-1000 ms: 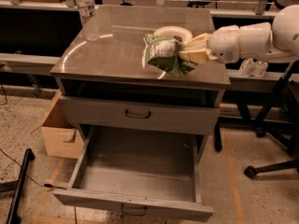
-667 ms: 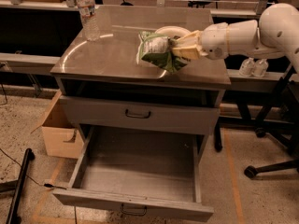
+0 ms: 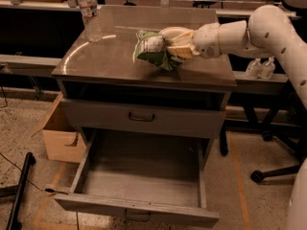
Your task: Pick green jalapeno chip bag from middle drawer and place on counter
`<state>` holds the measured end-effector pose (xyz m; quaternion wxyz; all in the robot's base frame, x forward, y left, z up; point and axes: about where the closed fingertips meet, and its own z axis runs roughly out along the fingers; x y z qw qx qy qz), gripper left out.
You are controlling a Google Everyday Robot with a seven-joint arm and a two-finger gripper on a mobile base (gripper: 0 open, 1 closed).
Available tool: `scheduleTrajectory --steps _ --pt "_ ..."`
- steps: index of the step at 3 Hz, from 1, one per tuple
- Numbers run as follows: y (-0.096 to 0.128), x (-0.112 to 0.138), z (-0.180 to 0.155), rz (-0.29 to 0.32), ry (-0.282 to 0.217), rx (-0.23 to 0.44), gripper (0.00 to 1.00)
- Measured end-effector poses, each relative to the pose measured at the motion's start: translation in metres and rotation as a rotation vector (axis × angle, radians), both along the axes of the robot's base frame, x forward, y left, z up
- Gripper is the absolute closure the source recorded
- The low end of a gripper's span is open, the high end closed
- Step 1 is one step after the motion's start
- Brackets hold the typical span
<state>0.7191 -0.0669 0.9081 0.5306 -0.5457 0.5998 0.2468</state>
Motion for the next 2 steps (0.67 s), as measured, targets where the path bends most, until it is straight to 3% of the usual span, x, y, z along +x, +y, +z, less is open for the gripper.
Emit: scheduleTrajectory --steps 2 --pt "0.009 0.0045 -0.0083 -0.023 -0.005 -0.002 0.12"
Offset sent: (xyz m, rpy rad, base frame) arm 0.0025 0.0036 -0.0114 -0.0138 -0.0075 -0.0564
